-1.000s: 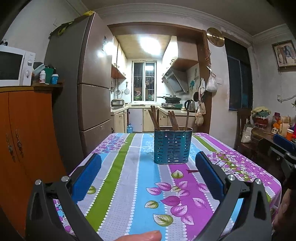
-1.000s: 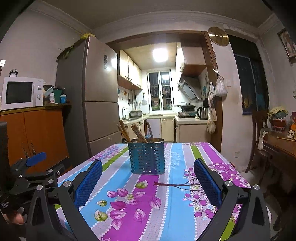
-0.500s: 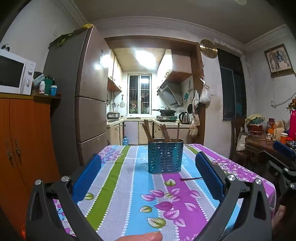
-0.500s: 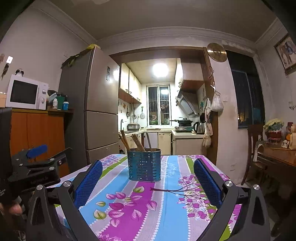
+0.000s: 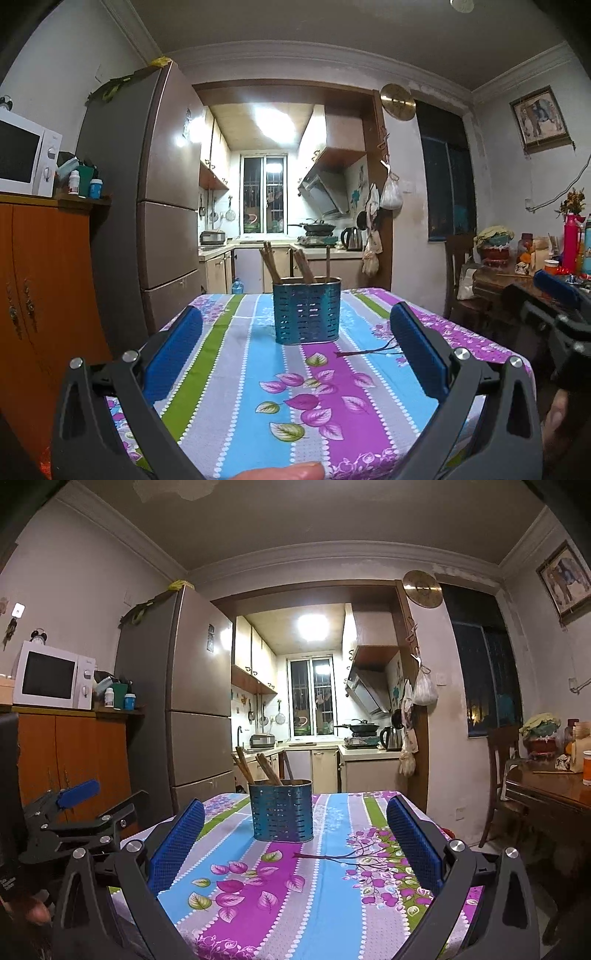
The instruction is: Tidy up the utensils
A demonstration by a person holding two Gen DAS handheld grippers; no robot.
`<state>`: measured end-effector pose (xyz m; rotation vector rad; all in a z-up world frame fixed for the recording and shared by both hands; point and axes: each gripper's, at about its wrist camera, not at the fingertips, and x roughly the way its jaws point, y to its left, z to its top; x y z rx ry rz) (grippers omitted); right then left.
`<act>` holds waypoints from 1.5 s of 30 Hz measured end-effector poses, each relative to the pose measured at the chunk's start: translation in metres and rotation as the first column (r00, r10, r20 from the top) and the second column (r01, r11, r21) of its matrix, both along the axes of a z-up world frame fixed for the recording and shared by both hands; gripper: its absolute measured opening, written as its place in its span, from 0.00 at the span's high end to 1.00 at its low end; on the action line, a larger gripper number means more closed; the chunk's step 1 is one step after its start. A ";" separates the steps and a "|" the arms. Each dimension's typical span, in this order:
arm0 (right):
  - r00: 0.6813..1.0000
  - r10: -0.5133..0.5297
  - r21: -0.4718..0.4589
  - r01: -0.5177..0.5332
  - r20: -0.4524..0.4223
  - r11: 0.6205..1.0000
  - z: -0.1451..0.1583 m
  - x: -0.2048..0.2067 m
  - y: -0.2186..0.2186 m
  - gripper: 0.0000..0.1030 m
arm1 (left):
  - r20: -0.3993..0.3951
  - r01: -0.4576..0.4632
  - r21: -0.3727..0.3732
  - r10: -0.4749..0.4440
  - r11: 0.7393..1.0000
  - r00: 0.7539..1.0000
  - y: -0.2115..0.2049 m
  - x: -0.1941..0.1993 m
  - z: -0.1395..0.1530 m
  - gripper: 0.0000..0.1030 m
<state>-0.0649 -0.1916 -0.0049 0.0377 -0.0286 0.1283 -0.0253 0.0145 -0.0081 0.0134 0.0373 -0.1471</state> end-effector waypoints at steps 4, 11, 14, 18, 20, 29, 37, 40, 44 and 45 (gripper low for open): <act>1.000 -0.002 0.001 0.002 0.005 1.000 0.000 -0.001 -0.002 0.05 | 0.020 0.008 -0.008 -0.008 1.000 1.000 -0.001 -0.005 0.002 0.05; 1.000 -0.007 -0.008 0.007 0.003 1.000 0.000 -0.005 -0.004 0.05 | 0.025 0.012 -0.008 -0.012 1.000 1.000 -0.001 -0.011 0.002 0.05; 1.000 -0.007 -0.013 0.007 0.000 1.000 -0.001 -0.006 -0.004 0.05 | 0.023 0.008 -0.005 -0.008 1.000 1.000 0.000 -0.014 0.001 0.05; 1.000 -0.005 -0.017 0.005 0.003 1.000 -0.001 -0.012 -0.003 0.05 | 0.022 0.000 -0.009 0.000 1.000 1.000 0.005 -0.021 0.001 0.05; 1.000 -0.006 -0.017 0.007 0.006 1.000 -0.001 -0.015 -0.004 0.05 | 0.022 -0.006 -0.007 0.006 1.000 1.000 0.007 -0.024 0.000 0.05; 1.000 -0.021 -0.022 0.022 0.014 1.000 0.001 -0.027 -0.010 0.05 | 0.010 -0.028 -0.003 0.028 1.000 1.000 0.010 -0.024 -0.001 0.05; 1.000 -0.020 -0.027 0.021 0.010 0.999 0.001 -0.028 -0.009 0.05 | 0.004 -0.020 0.005 0.020 1.000 1.000 0.005 -0.023 -0.002 0.05; 1.000 -0.023 -0.030 0.023 0.010 0.999 0.001 -0.027 -0.009 0.05 | 0.008 -0.020 0.008 0.020 1.000 1.000 0.004 -0.023 -0.001 0.05; 1.000 -0.022 -0.032 0.022 0.005 0.999 0.000 -0.027 -0.009 0.05 | 0.013 -0.010 -0.007 0.010 1.000 1.000 0.003 -0.022 -0.001 0.05; 1.000 -0.021 -0.033 0.021 0.005 0.999 0.000 -0.026 -0.009 0.05 | 0.016 -0.024 0.003 0.024 1.000 1.000 0.001 -0.020 -0.001 0.05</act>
